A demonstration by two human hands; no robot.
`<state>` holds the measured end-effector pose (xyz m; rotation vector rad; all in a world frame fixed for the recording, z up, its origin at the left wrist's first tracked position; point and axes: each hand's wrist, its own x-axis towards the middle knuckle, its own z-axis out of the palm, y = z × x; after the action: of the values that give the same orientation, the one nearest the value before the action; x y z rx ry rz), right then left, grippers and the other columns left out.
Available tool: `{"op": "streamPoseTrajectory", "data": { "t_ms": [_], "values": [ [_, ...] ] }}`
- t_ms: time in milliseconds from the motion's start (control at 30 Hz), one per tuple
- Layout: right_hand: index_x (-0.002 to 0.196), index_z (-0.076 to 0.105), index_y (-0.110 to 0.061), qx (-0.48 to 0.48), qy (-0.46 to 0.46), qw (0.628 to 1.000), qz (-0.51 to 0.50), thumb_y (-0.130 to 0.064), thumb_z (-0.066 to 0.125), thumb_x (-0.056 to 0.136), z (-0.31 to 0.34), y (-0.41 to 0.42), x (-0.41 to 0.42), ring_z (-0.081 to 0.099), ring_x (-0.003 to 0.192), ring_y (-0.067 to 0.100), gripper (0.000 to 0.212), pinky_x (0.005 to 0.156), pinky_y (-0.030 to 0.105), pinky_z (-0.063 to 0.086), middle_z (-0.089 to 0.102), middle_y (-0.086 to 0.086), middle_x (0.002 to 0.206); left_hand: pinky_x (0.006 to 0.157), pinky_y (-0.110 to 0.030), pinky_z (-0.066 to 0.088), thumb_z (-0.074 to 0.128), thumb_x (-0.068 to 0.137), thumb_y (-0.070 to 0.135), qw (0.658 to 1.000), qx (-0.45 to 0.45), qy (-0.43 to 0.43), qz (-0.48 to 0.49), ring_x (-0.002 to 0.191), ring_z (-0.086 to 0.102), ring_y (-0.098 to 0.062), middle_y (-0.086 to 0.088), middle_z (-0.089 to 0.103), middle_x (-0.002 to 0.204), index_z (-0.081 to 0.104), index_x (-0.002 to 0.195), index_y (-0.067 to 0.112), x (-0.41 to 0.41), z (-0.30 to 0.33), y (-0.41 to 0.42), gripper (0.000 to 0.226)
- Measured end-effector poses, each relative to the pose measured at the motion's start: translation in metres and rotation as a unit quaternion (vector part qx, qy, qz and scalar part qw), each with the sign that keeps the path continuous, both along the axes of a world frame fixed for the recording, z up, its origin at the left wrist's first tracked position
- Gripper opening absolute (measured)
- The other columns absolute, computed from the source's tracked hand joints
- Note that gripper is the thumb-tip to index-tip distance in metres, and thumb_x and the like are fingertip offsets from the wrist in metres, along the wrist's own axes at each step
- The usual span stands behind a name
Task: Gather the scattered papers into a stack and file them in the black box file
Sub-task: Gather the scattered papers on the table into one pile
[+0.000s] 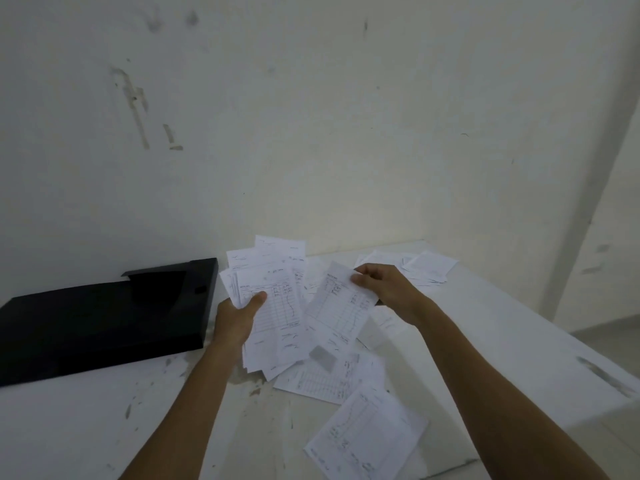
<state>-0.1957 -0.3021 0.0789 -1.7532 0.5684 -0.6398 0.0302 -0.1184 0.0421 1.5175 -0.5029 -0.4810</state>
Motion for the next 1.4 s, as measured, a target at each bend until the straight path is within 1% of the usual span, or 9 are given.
{"op": "streamPoseTrajectory", "data": {
  "t_ms": [167,467,533,700,867,1000,1100,1233,1400],
  "values": [
    [0.102,0.073,-0.007,-0.032,-0.032,0.999,-0.024,-0.025,0.063,0.099,0.016,0.003,0.007,0.070,0.078,0.015,0.020,0.062,0.025,0.054,0.073,0.004,0.091,0.072,-0.030,0.054,0.072,0.088,0.027,1.000,0.013,-0.024,-0.004,0.085,0.068,-0.020,-0.005,0.071,0.099,0.068,0.114,0.011,-0.007,0.004,0.000,0.031],
    [0.099,0.075,-0.009,-0.003,-0.087,0.995,-0.055,-0.025,0.067,0.096,0.023,0.008,0.012,0.068,0.071,0.010,0.019,0.059,0.021,0.052,0.074,-0.002,0.085,0.059,-0.021,0.049,0.070,0.090,0.028,0.996,0.030,-0.072,-0.036,0.081,0.067,-0.012,-0.004,0.071,0.104,0.067,0.116,0.013,-0.012,0.007,0.004,0.030],
    [0.098,0.075,-0.009,0.008,-0.094,0.994,-0.059,-0.025,0.066,0.096,0.023,0.008,0.011,0.067,0.070,0.011,0.018,0.059,0.022,0.051,0.073,-0.001,0.084,0.061,-0.024,0.052,0.070,0.090,0.030,0.996,0.039,-0.078,-0.028,0.084,0.069,-0.017,-0.004,0.071,0.104,0.067,0.116,0.013,-0.010,0.006,0.004,0.032],
    [0.101,0.075,-0.005,0.013,-0.097,0.994,-0.053,-0.023,0.067,0.096,0.021,0.008,0.009,0.068,0.070,0.013,0.020,0.057,0.022,0.051,0.074,0.002,0.085,0.083,-0.041,0.059,0.071,0.088,0.034,0.995,0.053,-0.088,0.001,0.096,0.070,-0.027,-0.010,0.072,0.113,0.067,0.119,0.011,-0.003,0.003,0.003,0.038],
    [0.100,0.076,-0.007,-0.055,-0.031,0.998,-0.027,-0.022,0.072,0.093,0.013,0.019,0.026,0.072,0.076,0.008,0.017,0.061,0.017,0.051,0.076,0.001,0.090,0.093,-0.043,0.056,0.076,0.083,0.037,0.992,-0.002,-0.018,-0.123,0.100,0.072,-0.023,-0.003,0.074,0.112,0.068,0.122,0.016,-0.021,0.013,0.005,0.045],
    [0.095,0.076,-0.010,-0.117,-0.012,0.991,-0.060,-0.025,0.076,0.089,0.012,0.021,0.040,0.070,0.082,0.011,0.016,0.073,0.025,0.054,0.076,0.006,0.096,0.096,-0.044,0.055,0.077,0.082,0.031,0.983,-0.029,-0.008,-0.183,0.103,0.073,-0.019,-0.001,0.075,0.115,0.068,0.122,0.016,-0.029,0.019,0.004,0.044],
    [0.095,0.073,-0.009,-0.118,-0.009,0.991,-0.066,-0.027,0.077,0.087,0.015,0.024,0.043,0.068,0.072,0.013,0.020,0.064,0.033,0.055,0.072,0.010,0.090,0.096,-0.046,0.055,0.079,0.081,0.027,0.982,-0.023,-0.022,-0.184,0.103,0.072,-0.020,-0.001,0.074,0.116,0.068,0.123,0.017,-0.026,0.017,0.003,0.045],
    [0.097,0.070,-0.010,-0.120,-0.018,0.990,-0.068,-0.030,0.077,0.088,0.016,0.028,0.043,0.063,0.061,0.014,0.023,0.044,0.028,0.047,0.067,0.002,0.076,0.097,-0.046,0.054,0.079,0.081,0.031,0.984,-0.022,-0.035,-0.173,0.106,0.071,-0.019,0.003,0.073,0.118,0.066,0.125,0.021,-0.024,0.012,0.005,0.047],
    [0.117,0.055,-0.025,-0.092,0.011,0.994,-0.053,-0.051,0.077,0.081,-0.003,0.029,0.019,0.059,0.069,0.015,0.050,0.049,0.024,0.045,0.061,0.007,0.085,0.101,-0.044,0.051,0.079,0.081,0.032,0.988,-0.031,-0.017,-0.152,0.109,0.069,-0.018,0.003,0.073,0.119,0.067,0.126,0.020,-0.019,0.004,0.016,0.048]
  ]
}}
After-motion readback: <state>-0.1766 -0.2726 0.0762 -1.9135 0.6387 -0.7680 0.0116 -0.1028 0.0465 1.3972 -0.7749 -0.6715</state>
